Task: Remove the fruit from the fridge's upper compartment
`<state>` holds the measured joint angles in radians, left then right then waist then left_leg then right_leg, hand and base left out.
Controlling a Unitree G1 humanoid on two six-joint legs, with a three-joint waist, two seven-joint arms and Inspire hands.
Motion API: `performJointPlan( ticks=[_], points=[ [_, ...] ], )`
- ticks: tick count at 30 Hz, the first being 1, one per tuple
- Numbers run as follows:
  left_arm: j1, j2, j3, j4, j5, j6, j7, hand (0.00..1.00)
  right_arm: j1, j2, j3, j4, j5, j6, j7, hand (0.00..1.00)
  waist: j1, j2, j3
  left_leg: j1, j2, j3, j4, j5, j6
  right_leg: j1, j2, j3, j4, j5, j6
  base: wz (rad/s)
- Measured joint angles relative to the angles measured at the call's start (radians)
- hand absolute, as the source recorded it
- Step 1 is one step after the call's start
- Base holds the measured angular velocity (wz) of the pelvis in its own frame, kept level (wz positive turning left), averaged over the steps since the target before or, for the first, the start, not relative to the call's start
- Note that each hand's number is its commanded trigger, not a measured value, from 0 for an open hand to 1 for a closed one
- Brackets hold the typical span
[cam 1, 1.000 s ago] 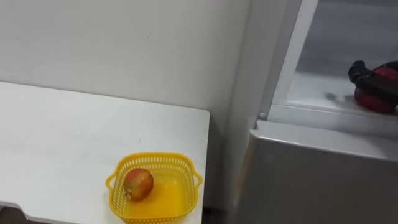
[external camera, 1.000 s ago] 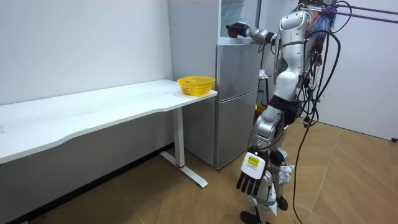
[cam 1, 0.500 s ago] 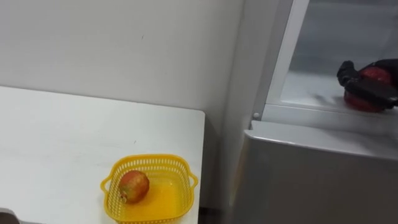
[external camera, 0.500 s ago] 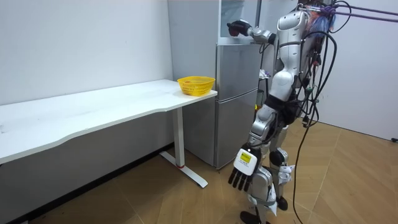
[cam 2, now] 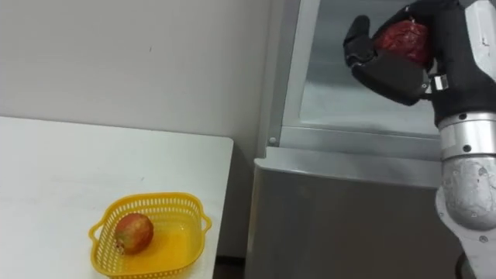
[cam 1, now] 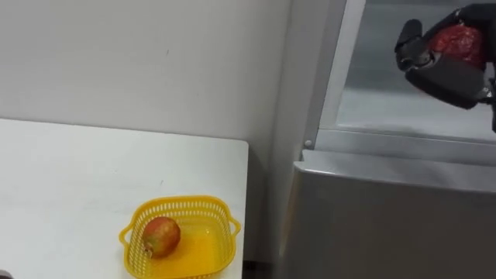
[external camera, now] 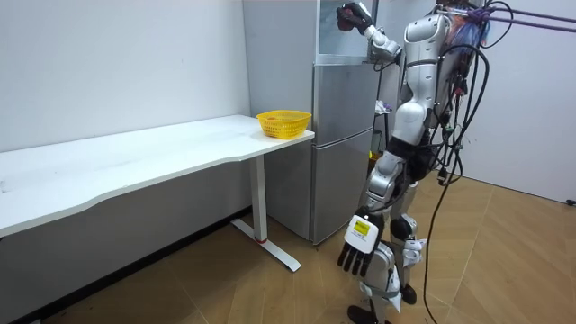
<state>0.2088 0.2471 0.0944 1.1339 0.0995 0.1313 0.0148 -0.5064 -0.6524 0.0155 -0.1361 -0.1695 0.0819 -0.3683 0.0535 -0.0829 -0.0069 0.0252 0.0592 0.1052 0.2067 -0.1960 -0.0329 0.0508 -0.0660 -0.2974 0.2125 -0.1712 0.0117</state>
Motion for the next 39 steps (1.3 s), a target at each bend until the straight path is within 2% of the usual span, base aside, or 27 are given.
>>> performJointPlan(
  ticks=[7,12,16,20,24,26,29,33,39],
  points=[
    [-0.012,0.001,-0.001,0.024,-0.031,-0.011,0.005,0.00,0.008,0.010,-0.001,-0.144,-0.064,-0.028,-0.065,1.00,-0.002,-0.002,-0.0013,-0.003,-0.001,-0.001,-0.001,0.000,0.000,0.001,0.000,-0.004,-0.009,0.000,0.000,0.00],
    [-0.045,0.001,-0.022,0.038,-0.032,-0.030,0.014,0.00,0.016,0.071,0.025,-0.241,-0.199,-0.044,-0.065,1.00,0.009,0.003,0.0026,-0.003,-0.001,0.000,-0.005,0.000,0.000,-0.002,0.000,-0.004,-0.008,0.000,0.000,0.00],
    [-0.070,0.000,-0.039,0.047,-0.031,-0.044,0.019,0.00,0.016,0.071,0.060,-0.283,-0.218,-0.064,-0.062,1.00,0.012,0.002,0.0021,-0.002,-0.001,0.000,-0.017,0.001,0.000,-0.007,0.002,-0.002,-0.008,0.000,0.000,0.00],
    [-0.066,0.000,-0.042,0.048,-0.031,-0.058,0.014,0.00,0.030,0.071,0.084,-0.307,-0.232,-0.087,-0.041,1.00,0.027,-0.004,0.0016,0.014,-0.001,0.000,-0.016,0.001,-0.001,-0.001,0.003,0.001,-0.008,0.000,0.000,-0.05],
    [-0.071,0.002,-0.040,0.058,-0.029,-0.075,0.005,0.00,0.046,0.073,0.123,-0.309,-0.282,-0.105,0.009,1.00,0.042,-0.011,0.0101,0.019,-0.001,-0.001,-0.016,0.001,-0.001,0.004,0.003,0.004,-0.008,0.000,0.000,-0.01],
    [-0.080,0.001,-0.039,0.067,-0.029,-0.077,-0.006,0.00,0.048,0.078,0.133,-0.309,-0.302,-0.116,0.031,1.00,0.052,-0.013,0.0104,0.018,-0.001,-0.001,-0.018,0.001,-0.001,0.004,0.003,0.007,-0.008,0.000,0.000,-0.04],
    [-0.083,0.001,-0.039,0.070,-0.029,-0.077,-0.009,0.00,0.047,0.098,0.154,-0.306,-0.352,-0.116,0.051,1.00,0.071,-0.016,0.0120,0.015,-0.001,-0.004,-0.022,0.000,-0.001,0.004,0.006,0.009,-0.008,0.000,0.000,-0.01],
    [-0.086,0.001,-0.040,0.070,-0.023,-0.078,-0.029,0.00,0.046,0.123,0.200,-0.305,-0.411,-0.115,0.097,1.00,0.096,-0.025,0.0070,0.012,-0.001,-0.008,-0.018,0.000,-0.001,0.004,0.006,0.004,-0.007,0.000,0.000,0.01],
    [-0.098,0.002,-0.041,0.091,-0.018,-0.089,-0.032,0.00,0.046,0.187,0.250,-0.306,-0.503,-0.126,0.131,1.00,0.122,-0.029,0.0104,-0.003,-0.004,-0.030,-0.009,0.001,-0.001,0.006,0.002,-0.021,-0.007,0.000,0.000,0.11]
  ],
)
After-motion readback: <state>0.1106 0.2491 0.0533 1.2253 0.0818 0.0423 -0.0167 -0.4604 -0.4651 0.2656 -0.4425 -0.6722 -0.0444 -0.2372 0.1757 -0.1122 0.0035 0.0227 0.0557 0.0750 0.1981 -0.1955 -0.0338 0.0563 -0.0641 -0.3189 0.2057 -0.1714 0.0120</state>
